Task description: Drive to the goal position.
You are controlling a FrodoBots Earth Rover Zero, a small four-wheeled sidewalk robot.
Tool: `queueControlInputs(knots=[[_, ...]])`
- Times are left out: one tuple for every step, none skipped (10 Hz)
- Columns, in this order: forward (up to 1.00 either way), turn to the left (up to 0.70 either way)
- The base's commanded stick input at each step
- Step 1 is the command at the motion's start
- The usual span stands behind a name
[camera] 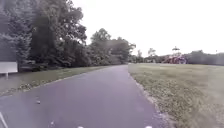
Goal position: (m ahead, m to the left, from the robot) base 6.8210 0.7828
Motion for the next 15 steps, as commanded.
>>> queueControlInputs(knots=[[0.70, 0.00], [0.70, 0.00], [0.70, 0.00], [0.70, 0.00], [0.70, 0.00], [0.70, 0.00], [0.70, 0.00], [0.70, 0.00], [0.70, 0.00], [0.70, 0.00], [0.70, 0.00], [0.70, 0.00], [0.70, 0.00], [0.70, 0.00], [0.70, 0.00]])
